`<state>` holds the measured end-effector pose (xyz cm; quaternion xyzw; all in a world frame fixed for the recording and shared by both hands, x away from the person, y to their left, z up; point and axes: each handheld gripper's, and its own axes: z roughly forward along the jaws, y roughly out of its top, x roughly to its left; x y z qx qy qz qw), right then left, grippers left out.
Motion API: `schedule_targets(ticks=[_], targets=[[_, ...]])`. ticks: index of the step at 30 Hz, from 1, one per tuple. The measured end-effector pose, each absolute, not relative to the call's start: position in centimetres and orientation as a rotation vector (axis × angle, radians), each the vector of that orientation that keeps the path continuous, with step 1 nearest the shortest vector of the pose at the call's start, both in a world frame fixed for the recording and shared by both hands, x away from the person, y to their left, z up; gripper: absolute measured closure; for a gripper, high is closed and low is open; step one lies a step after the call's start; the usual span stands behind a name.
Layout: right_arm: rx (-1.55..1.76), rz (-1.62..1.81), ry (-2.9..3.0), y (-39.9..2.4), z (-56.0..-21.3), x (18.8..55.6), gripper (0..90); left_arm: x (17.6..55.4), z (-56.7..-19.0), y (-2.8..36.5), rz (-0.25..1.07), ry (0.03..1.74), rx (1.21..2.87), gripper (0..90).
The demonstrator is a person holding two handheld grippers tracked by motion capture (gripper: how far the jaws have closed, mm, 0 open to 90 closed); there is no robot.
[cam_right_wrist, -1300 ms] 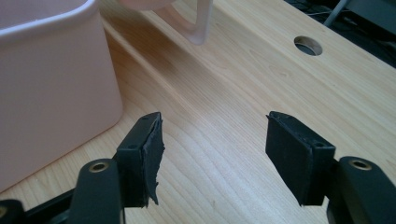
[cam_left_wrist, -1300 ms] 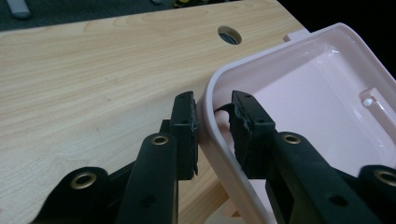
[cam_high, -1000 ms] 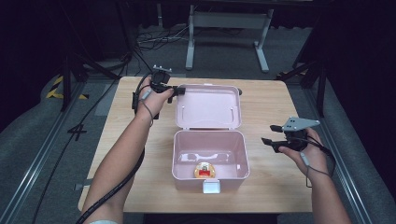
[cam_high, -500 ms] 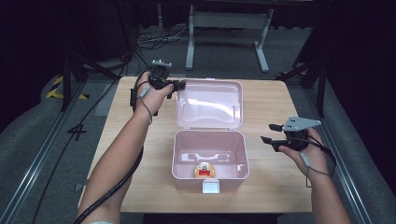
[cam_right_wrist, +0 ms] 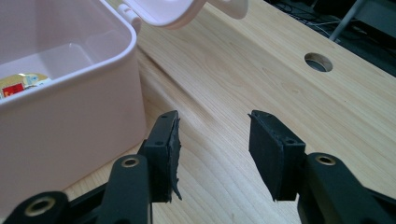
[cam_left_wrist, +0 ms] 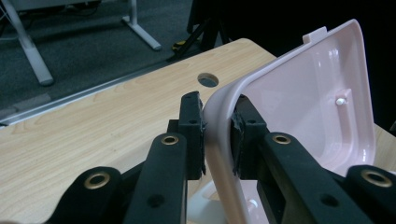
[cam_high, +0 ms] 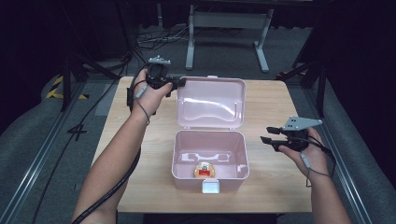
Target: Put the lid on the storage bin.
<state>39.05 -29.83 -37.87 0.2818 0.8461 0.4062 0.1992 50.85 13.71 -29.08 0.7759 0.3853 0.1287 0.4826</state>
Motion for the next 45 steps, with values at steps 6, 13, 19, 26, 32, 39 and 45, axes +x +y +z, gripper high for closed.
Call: schedule_targets(ticks=[6, 13, 19, 26, 32, 39, 45], targets=[[0.793, 1.301, 2.385, -29.5, -37.5, 38.8, 55.4, 49.7, -28.3, 13.5, 0.358, 0.899, 1.894, 77.5], [0.773, 1.351, 2.394, -28.9, -36.5, 38.0, 58.1, 48.3, -27.6, 13.6, 0.377, 0.862, 1.883, 75.7], [0.762, 1.369, 2.405, -28.5, -36.1, 37.6, 59.1, 47.2, -27.1, 13.7, 0.381, 0.830, 1.872, 73.8], [0.764, 1.416, 2.434, -27.9, -35.7, 37.1, 60.2, 45.7, -26.8, 14.1, 0.358, 0.793, 1.837, 69.7], [0.771, 1.445, 2.459, -27.5, -35.3, 36.7, 63.5, 44.4, -26.6, 14.2, 0.366, 0.748, 1.834, 67.3], [0.765, 1.475, 2.470, -27.3, -35.2, 36.5, 65.4, 43.3, -26.6, 14.5, 0.370, 0.706, 1.826, 65.3], [0.754, 1.545, 2.494, -27.0, -35.2, 36.4, 65.4, 42.0, -26.9, 14.8, 0.344, 0.666, 1.803, 62.9]])
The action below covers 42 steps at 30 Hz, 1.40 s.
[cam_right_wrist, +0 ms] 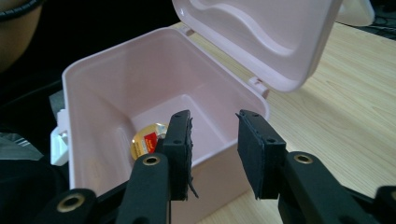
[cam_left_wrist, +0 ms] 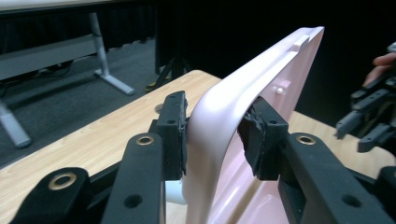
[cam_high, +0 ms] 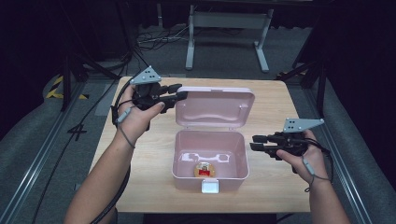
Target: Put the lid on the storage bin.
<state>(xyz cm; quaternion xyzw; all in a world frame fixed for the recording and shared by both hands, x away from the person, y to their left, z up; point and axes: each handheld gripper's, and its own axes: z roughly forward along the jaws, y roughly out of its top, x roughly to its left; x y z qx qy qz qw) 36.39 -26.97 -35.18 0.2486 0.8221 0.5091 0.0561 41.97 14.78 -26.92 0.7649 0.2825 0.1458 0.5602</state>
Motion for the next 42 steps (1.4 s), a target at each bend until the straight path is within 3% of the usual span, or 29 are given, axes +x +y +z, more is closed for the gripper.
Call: schedule_targets(ticks=[9, 22, 42], targets=[[0.731, 1.601, 2.501, -26.6, -34.6, 35.9, 67.0, 40.8, -27.3, 15.1, 0.322, 0.629, 1.791, 60.5], [0.712, 1.667, 2.528, -26.0, -34.8, 35.7, 89.6, 39.0, -27.8, 15.1, 0.355, 0.572, 1.796, 57.3], [0.675, 1.730, 2.461, -25.8, -34.6, 35.4, 90.0, 37.8, -29.1, 14.5, 0.280, 0.532, 1.867, 47.6]])
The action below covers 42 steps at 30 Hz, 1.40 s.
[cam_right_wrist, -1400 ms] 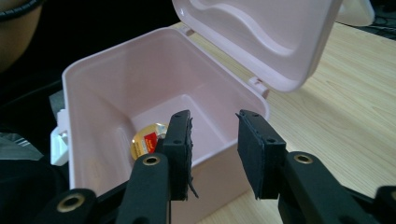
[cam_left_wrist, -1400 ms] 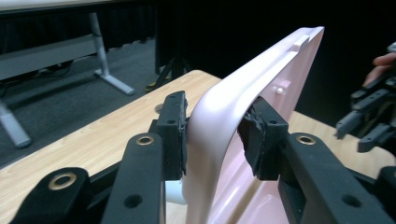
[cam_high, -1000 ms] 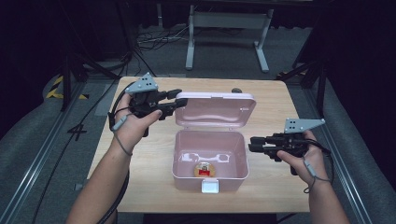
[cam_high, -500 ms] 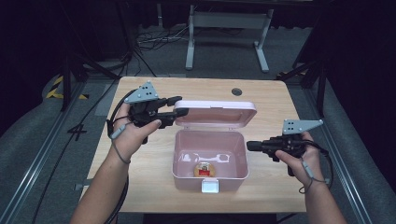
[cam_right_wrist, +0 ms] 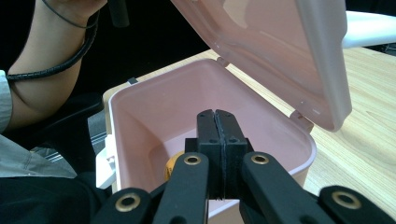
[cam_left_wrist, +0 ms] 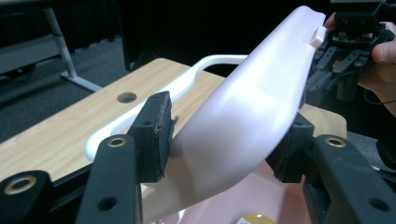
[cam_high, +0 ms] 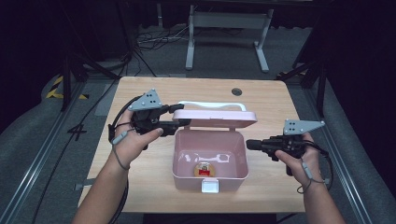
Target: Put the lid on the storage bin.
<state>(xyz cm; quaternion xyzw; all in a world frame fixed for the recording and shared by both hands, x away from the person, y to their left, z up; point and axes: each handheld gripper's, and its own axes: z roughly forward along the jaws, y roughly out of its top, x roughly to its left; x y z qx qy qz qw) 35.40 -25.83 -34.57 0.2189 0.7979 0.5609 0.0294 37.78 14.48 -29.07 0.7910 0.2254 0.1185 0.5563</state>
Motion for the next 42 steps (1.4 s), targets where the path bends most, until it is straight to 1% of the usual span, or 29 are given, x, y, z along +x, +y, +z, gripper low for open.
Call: schedule_targets(ticks=[8, 9, 10, 11, 19, 21, 32, 42], targets=[[0.651, 1.763, 2.437, -25.6, -34.2, 35.5, 90.0, 37.0, -29.5, 14.5, 0.282, 0.532, 1.892, 44.0], [0.644, 1.774, 2.434, -25.6, -34.1, 35.6, 90.0, 36.9, -29.6, 14.5, 0.280, 0.533, 1.899, 41.9], [0.644, 1.774, 2.434, -25.6, -34.1, 35.6, 90.0, 36.8, -29.6, 14.5, 0.280, 0.532, 1.907, 41.9], [0.646, 1.776, 2.430, -25.5, -34.1, 35.7, 90.0, 36.5, -29.7, 14.6, 0.276, 0.532, 1.926, 39.6], [0.632, 1.776, 2.433, -25.4, -34.0, 35.9, 90.0, 35.7, -30.2, 14.9, 0.293, 0.533, 1.961, 33.2], [0.624, 1.776, 2.432, -25.3, -33.9, 35.9, 90.0, 35.5, -30.3, 15.0, 0.279, 0.546, 1.985, 30.8], [0.611, 1.768, 2.441, -25.2, -33.9, 36.1, 90.0, 35.1, -30.6, 16.3, 0.259, 0.567, 1.994, 29.4], [0.611, 1.770, 2.436, -25.3, -33.8, 35.9, 90.0, 35.5, -31.1, 18.6, 0.257, 0.590, 2.042, 29.3]])
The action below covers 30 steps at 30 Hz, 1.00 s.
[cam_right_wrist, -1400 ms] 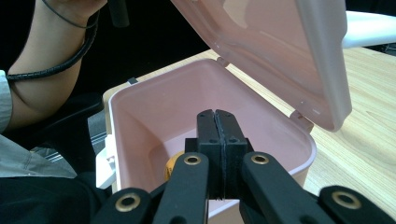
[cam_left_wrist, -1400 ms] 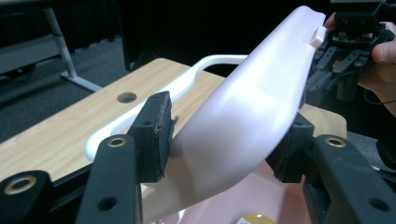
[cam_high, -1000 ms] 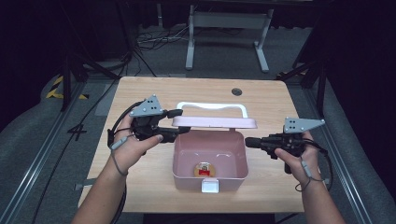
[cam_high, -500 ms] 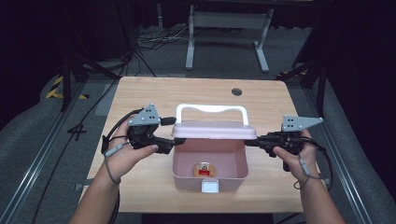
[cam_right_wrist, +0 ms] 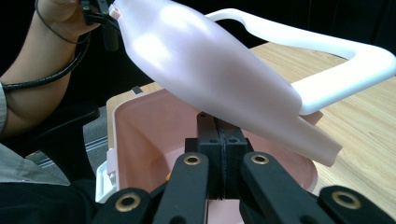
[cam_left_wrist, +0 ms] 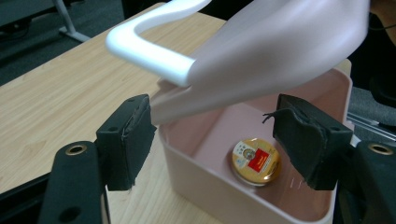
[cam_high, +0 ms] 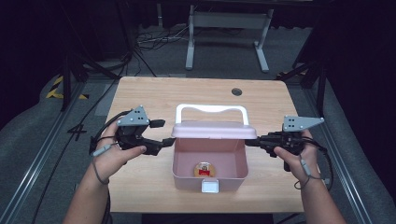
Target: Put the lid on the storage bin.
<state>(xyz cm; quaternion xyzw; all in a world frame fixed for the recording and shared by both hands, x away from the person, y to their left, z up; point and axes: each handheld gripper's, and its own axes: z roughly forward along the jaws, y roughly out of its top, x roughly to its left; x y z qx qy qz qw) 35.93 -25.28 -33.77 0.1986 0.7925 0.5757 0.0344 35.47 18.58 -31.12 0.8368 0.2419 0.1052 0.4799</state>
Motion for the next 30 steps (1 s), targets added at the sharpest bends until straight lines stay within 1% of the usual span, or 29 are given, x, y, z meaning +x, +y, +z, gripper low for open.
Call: schedule_targets(ticks=[10, 20, 24, 30], targets=[[0.623, 1.740, 2.459, -25.2, -33.7, 35.6, 90.0, 35.8, -31.2, 20.4, 0.261, 0.621, 2.043, 29.6], [0.630, 1.709, 2.509, -25.1, -33.7, 35.1, 90.0, 37.1, -31.8, 21.9, 0.279, 0.740, 2.003, 30.3], [0.633, 1.698, 2.514, -25.1, -33.7, 34.9, 90.0, 37.9, -32.0, 22.1, 0.316, 0.789, 1.959, 31.8], [0.644, 1.664, 2.522, -25.1, -33.9, 34.4, 90.0, 38.6, -32.0, 22.3, 0.346, 0.814, 1.927, 31.8]])
